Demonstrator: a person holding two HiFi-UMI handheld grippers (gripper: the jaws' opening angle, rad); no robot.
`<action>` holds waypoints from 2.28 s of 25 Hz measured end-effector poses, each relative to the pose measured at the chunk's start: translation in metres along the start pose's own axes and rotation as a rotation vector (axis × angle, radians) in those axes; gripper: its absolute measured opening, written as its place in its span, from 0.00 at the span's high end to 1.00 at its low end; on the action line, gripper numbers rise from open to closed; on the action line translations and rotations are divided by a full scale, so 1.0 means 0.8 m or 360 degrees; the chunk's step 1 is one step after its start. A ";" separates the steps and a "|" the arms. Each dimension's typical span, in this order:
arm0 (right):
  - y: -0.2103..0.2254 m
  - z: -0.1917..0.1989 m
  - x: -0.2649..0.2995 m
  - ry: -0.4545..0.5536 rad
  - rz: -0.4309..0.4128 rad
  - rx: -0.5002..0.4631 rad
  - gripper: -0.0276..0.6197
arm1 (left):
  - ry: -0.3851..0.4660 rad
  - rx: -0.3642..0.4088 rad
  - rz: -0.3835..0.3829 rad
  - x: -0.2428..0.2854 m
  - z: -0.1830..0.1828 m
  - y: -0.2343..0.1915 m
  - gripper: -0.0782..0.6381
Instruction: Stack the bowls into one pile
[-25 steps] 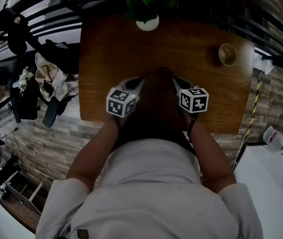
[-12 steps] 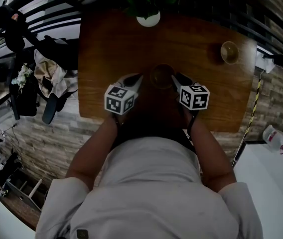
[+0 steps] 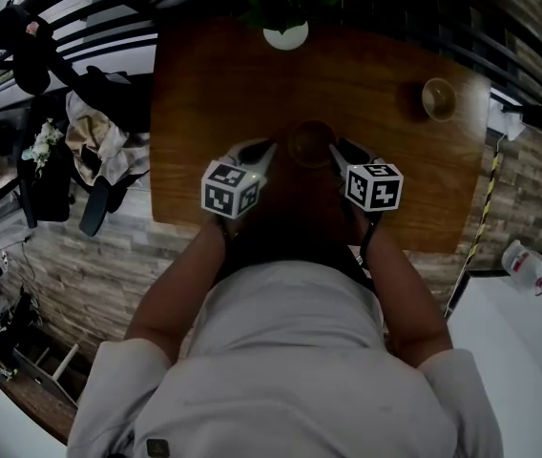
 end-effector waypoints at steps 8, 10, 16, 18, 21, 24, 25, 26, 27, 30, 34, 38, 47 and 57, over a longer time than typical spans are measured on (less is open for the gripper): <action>-0.033 -0.006 -0.027 0.0063 -0.0026 -0.0075 0.87 | 0.0056 0.0008 0.0010 -0.029 -0.002 0.017 0.89; -0.044 -0.008 -0.038 0.0089 -0.0035 -0.0092 0.90 | 0.0080 0.0013 0.0018 -0.039 -0.005 0.025 0.89; -0.084 -0.023 -0.076 0.0180 -0.0078 -0.0178 0.94 | 0.0178 0.0012 0.0052 -0.076 -0.015 0.055 0.88; -0.097 -0.029 -0.091 0.0208 -0.0092 -0.0211 0.95 | 0.0211 0.0001 0.0079 -0.089 -0.020 0.068 0.89; -0.115 -0.039 -0.109 0.0245 -0.0109 -0.0268 0.95 | 0.0244 0.0042 0.0106 -0.106 -0.029 0.087 0.88; -0.135 -0.050 -0.129 0.0298 -0.0132 -0.0299 0.95 | 0.0268 0.0081 0.0125 -0.128 -0.038 0.106 0.89; -0.142 -0.056 -0.137 0.0320 -0.0145 -0.0304 0.95 | 0.0279 0.0090 0.0129 -0.136 -0.042 0.112 0.89; -0.149 -0.061 -0.143 0.0344 -0.0157 -0.0310 0.95 | 0.0292 0.0096 0.0134 -0.143 -0.047 0.117 0.89; -0.155 -0.067 -0.150 0.0368 -0.0166 -0.0325 0.95 | 0.0306 0.0101 0.0139 -0.150 -0.051 0.122 0.89; -0.172 -0.084 -0.169 0.0441 -0.0169 -0.0392 0.95 | 0.0342 0.0118 0.0147 -0.167 -0.059 0.131 0.89; -0.184 -0.100 -0.184 0.0493 -0.0155 -0.0440 0.95 | 0.0382 0.0151 0.0151 -0.185 -0.072 0.138 0.88; -0.192 -0.105 -0.185 0.0510 -0.0141 -0.0429 0.95 | 0.0405 0.0177 0.0178 -0.193 -0.081 0.136 0.89; -0.195 -0.093 -0.173 0.0504 -0.0053 -0.0374 0.95 | 0.0333 0.0210 0.0270 -0.181 -0.081 0.124 0.89; -0.158 -0.061 -0.204 0.0570 0.0125 -0.0195 0.95 | 0.0181 0.0312 0.0444 -0.129 -0.086 0.154 0.89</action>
Point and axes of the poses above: the fingertips, and each gripper's own axes: x forward along the fingers, y to its right, z out of its underside, the point moved 9 cm from there along -x, backward along the fingers, and after that the axes turned 8 degrees about -x, right-handed, at the moved point
